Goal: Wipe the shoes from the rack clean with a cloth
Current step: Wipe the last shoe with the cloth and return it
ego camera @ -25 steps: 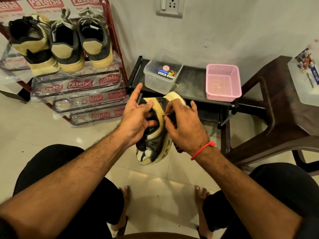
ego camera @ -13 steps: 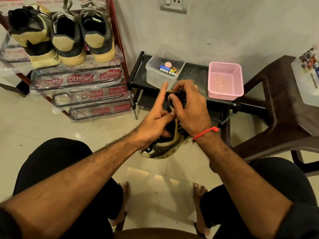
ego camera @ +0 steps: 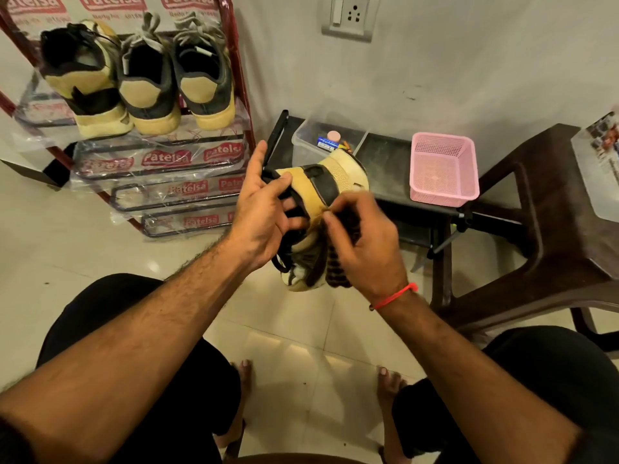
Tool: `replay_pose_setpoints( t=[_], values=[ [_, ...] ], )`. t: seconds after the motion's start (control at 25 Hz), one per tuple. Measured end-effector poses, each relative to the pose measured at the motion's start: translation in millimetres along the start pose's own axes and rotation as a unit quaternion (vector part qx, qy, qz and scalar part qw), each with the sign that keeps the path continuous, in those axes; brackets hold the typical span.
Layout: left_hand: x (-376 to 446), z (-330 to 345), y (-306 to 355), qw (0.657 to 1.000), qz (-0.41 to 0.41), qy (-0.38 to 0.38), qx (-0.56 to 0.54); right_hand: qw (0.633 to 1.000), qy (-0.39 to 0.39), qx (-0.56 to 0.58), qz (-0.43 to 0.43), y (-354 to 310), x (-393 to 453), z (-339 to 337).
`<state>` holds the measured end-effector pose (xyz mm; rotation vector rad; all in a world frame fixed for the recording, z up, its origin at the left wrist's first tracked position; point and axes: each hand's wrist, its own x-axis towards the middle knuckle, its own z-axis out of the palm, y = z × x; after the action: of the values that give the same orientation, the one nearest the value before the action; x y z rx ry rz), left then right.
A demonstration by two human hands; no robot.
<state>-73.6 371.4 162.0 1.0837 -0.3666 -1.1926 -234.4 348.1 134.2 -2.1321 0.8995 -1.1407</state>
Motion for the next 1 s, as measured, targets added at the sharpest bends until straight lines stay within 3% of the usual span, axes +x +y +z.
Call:
replay_pose_setpoints(
  t=[0.12, 0.2, 0.36, 0.56, 0.72, 0.76, 0.8, 1.0],
  values=[
    [-4.2, 2.9, -6.8, 0.999, -0.013, -0.025, 0.019, 0.987, 0.119, 0.084, 0.074, 8.9, 24.2, -11.1],
    [-7.0, 7.6, -12.1, 0.999, -0.017, -0.038, 0.017, 0.985, 0.132, 0.078, 0.081, 13.1, 29.7, -10.0],
    [5.7, 4.1, -8.9, 0.997, -0.006, 0.023, -0.075, 0.999, 0.004, -0.051, -0.015, 14.2, 5.4, 10.1],
    [7.3, -10.2, -15.4, 0.991, -0.028, 0.083, -0.103, 0.998, -0.032, -0.041, -0.043, 22.0, -17.2, 14.7],
    [19.4, -22.5, -2.8, 0.981, -0.012, 0.134, -0.143, 0.969, -0.215, -0.118, -0.026, 33.8, -35.6, 25.2],
    [21.2, -23.7, 0.5, 0.980, -0.011, 0.135, -0.145, 0.968, -0.226, -0.108, -0.028, 35.3, -33.5, 24.3],
    [21.5, -23.1, 2.4, 0.981, -0.012, 0.131, -0.139, 0.975, -0.204, -0.087, -0.032, 35.2, -27.4, 21.8],
    [7.5, -6.5, -5.3, 0.996, -0.054, 0.052, -0.055, 0.997, 0.061, -0.022, -0.031, 6.9, 17.9, -6.3]
  ],
)
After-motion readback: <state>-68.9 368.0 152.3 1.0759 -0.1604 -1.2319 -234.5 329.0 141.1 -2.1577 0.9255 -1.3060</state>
